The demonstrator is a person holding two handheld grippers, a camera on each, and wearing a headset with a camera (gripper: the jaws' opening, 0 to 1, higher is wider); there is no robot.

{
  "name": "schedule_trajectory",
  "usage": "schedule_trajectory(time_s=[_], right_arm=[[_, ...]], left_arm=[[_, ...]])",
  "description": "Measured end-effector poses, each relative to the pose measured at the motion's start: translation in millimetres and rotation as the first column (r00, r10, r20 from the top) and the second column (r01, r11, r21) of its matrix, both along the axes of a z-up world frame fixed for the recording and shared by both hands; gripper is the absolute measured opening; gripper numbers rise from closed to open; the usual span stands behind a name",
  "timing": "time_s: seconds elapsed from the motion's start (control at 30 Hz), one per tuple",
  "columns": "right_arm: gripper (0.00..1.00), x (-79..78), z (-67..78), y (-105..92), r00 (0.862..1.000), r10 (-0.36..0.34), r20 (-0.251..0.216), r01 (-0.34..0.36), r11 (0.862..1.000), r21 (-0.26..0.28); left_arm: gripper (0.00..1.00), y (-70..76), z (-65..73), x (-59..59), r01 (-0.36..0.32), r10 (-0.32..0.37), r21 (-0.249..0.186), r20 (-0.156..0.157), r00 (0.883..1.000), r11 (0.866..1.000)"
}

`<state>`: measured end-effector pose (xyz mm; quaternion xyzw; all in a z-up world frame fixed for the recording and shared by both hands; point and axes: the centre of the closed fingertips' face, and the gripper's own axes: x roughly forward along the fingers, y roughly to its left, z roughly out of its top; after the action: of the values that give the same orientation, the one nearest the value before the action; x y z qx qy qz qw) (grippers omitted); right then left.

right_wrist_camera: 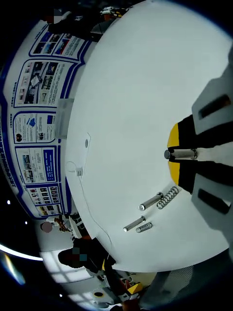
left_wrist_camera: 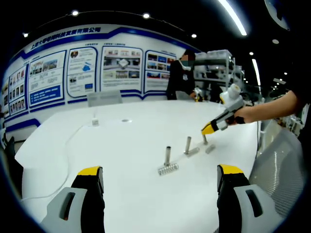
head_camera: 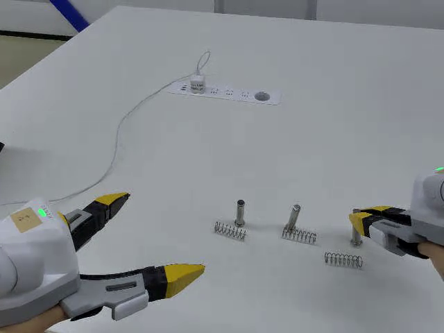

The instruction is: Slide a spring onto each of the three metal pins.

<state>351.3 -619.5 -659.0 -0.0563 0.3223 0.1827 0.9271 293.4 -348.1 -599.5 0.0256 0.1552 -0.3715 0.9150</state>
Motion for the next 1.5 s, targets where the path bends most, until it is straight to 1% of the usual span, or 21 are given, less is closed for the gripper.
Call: schedule_trajectory(time_s=[0.17,0.33,0.37,0.47,0.53,0.6,0.67,0.73,0.8,0.87,1.0,1.1,1.23,1.3,1.33,1.43,1.5], right_arm=[[0.08,-0.3,1.9,-0.3,1.000,0.000,0.016,-0.001,1.000,0.005],[0.08,-5.6,2.3,1.4,1.000,0.002,0.024,-0.002,1.000,0.008],[0.08,-6.6,2.6,1.4,1.000,0.005,0.024,-0.005,1.000,0.001],[0.08,-8.8,3.1,1.4,1.000,0.014,0.022,-0.014,1.000,-0.011],[0.08,-10.0,2.6,1.3,1.000,0.017,0.013,-0.016,1.000,-0.009],[0.08,-10.9,2.6,1.8,1.000,0.021,0.013,-0.021,1.000,-0.009],[0.08,-10.5,2.5,1.5,1.000,0.021,0.012,-0.021,1.000,-0.011],[0.08,-10.2,2.2,1.7,1.000,0.021,0.009,-0.021,1.000,-0.008],[0.09,-11.0,2.2,2.8,1.000,0.021,0.000,-0.021,1.000,0.005],[0.09,-10.2,3.2,1.9,1.000,0.022,0.008,-0.022,1.000,-0.009],[0.09,-10.4,3.3,1.5,1.000,0.020,0.005,-0.020,1.000,-0.006],[0.09,-10.0,7.0,2.3,1.000,0.022,0.018,-0.022,1.000,0.011],[0.14,-12.1,17.0,1.8,0.999,0.001,0.032,-0.002,0.999,0.050],[0.15,-13.4,22.2,1.5,0.999,0.000,0.049,-0.003,0.997,0.074],[0.16,-12.7,21.7,-1.6,0.999,0.002,0.053,-0.006,0.997,0.077],[0.17,-17.7,24.6,-5.1,0.998,0.028,0.063,-0.032,0.997,0.073],[0.17,-22.6,20.8,-8.3,0.997,0.058,0.049,-0.062,0.995,0.075]], left_arm=[[0.99,-0.2,0.0,-0.5,0.001,-0.001,0.001,-0.001,1.000,1.000],[0.99,-0.6,-0.7,-1.1,0.005,-0.005,0.006,-0.003,1.000,1.000],[0.99,-0.7,-1.0,-1.3,0.006,-0.006,0.008,-0.004,1.000,1.000],[0.99,-0.9,-2.0,-1.8,0.010,-0.009,0.013,-0.006,1.000,1.000],[0.98,-1.5,-1.9,-2.1,0.011,-0.011,0.013,-0.007,1.000,1.000],[0.98,-1.3,-2.0,-2.1,0.010,-0.010,0.014,-0.007,1.000,1.000],[0.98,-2.3,-2.1,-2.8,0.014,-0.014,0.007,-0.012,1.000,1.000],[0.99,-2.8,-2.4,-3.1,0.019,-0.019,0.013,-0.009,1.000,1.000],[0.99,-3.1,-2.1,-3.1,0.019,-0.019,0.009,-0.010,1.000,1.000],[0.98,-2.4,-1.7,-2.7,0.015,-0.015,-0.002,-0.014,1.000,1.000],[0.98,-1.7,-1.9,-2.2,0.012,-0.012,0.000,-0.015,1.000,1.000],[0.98,-2.6,-2.5,-2.9,0.018,-0.018,0.003,-0.016,1.000,1.000],[0.98,-2.8,-2.4,-3.0,0.018,-0.018,0.002,-0.017,1.000,1.000],[0.98,-2.6,-2.2,-2.9,0.017,-0.017,0.002,-0.016,1.000,1.000],[0.98,-2.5,-2.2,-2.9,0.016,-0.016,0.001,-0.016,1.000,1.000],[0.98,-2.4,-2.6,-2.9,0.016,-0.016,0.004,-0.016,1.000,1.000],[0.98,-2.3,-3.1,-2.9,0.017,-0.017,0.005,-0.018,1.000,1.000]])
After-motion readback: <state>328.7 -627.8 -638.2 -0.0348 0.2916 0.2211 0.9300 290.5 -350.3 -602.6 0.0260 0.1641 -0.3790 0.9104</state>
